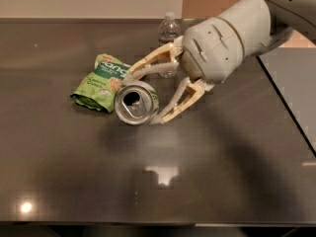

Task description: Place 7up can upright

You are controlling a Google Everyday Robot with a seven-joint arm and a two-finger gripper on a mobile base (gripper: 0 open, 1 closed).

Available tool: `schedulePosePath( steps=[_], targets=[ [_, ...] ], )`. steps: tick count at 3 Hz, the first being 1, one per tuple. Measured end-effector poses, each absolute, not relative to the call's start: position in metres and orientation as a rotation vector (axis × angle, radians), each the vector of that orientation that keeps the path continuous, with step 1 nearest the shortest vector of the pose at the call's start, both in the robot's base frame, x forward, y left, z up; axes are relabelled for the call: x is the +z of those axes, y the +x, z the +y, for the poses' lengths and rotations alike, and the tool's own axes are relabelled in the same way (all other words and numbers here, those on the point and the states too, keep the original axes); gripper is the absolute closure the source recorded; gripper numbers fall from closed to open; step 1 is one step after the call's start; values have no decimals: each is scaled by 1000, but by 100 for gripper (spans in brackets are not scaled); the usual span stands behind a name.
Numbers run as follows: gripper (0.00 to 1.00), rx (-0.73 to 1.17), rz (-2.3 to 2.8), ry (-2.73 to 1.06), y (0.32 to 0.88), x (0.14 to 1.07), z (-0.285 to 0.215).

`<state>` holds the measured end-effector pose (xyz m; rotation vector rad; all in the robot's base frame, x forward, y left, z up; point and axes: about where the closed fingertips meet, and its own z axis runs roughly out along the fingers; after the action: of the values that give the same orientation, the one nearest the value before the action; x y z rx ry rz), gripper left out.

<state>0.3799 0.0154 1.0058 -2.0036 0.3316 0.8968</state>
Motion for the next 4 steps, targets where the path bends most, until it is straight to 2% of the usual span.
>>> schedulePosePath(
  steps=[2, 4],
  targets=[
    [100, 942, 366, -1913, 370, 1011, 26],
    [100, 845, 581, -1776, 372, 1012, 8]
  ],
)
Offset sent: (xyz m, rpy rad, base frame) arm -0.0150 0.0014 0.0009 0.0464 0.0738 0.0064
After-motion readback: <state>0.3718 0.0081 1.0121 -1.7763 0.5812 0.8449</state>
